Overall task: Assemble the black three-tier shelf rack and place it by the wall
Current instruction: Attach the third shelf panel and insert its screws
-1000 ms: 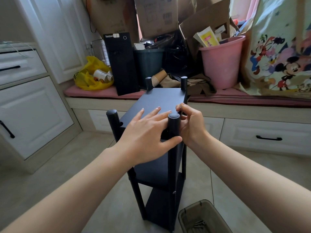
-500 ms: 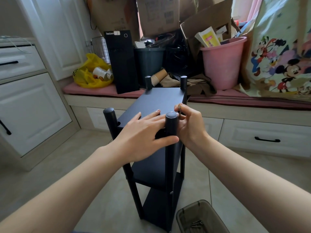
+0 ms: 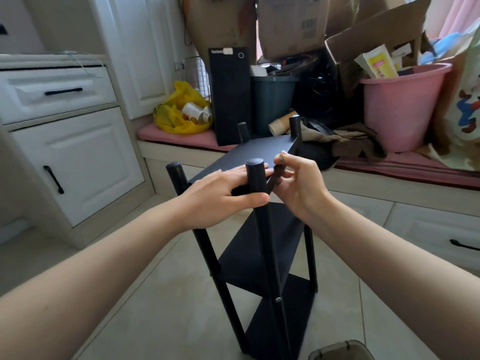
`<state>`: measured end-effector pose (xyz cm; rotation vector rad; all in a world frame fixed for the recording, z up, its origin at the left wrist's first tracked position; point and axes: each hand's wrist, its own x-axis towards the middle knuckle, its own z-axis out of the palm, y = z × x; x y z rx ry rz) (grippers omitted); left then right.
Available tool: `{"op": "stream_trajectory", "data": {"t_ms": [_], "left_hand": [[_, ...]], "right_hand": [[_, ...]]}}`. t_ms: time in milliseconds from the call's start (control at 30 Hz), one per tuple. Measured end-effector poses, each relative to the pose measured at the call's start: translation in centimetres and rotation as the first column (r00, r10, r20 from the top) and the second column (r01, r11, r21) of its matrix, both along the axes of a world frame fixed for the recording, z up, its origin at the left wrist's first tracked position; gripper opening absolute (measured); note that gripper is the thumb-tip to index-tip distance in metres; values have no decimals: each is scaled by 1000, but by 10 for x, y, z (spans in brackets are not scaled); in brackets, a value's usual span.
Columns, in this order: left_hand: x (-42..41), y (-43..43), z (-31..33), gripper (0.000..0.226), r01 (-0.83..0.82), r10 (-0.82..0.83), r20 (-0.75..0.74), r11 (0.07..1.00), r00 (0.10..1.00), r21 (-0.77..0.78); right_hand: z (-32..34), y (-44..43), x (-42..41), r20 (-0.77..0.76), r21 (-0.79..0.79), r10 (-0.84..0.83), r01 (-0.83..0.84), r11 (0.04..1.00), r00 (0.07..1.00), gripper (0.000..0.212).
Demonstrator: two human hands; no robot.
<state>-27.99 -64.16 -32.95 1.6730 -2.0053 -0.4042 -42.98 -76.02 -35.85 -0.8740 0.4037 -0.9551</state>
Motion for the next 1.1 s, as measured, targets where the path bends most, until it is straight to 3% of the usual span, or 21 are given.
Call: {"op": "stream_trajectory", "data": {"t_ms": [167,367,600,700,800,933,1100], "left_hand": [[53,-2,-6,49,-33,37,-183,999,982,29],[117,6,-22,40,-98,101,-349,995,932,24],[172,37,-55,64,-220,195,-478,975,857,4],[184,54,-80,65,-310,264,-504,951,822,-7],[187,66,-113,55,-368,308,-568,930,763,10],[174,72,-170,63,-417,334,-682,908,651,47],[142,72,-241,54,-417,357,-769,899,530,130]], "right_hand": [[6,-7,54,-59,25,62,-60,998,996,11],[2,-7,125,-82,53,149,-145,988,985,14],[-20,10,193,-88,98,301,-293,951,949,6],[-37,21,213,-94,123,382,-370,921,919,17],[-63,30,225,-139,153,420,-400,904,897,19],[-104,40,228,-215,237,426,-376,896,879,46],[-161,42,210,-330,307,420,-325,895,845,17]]}}
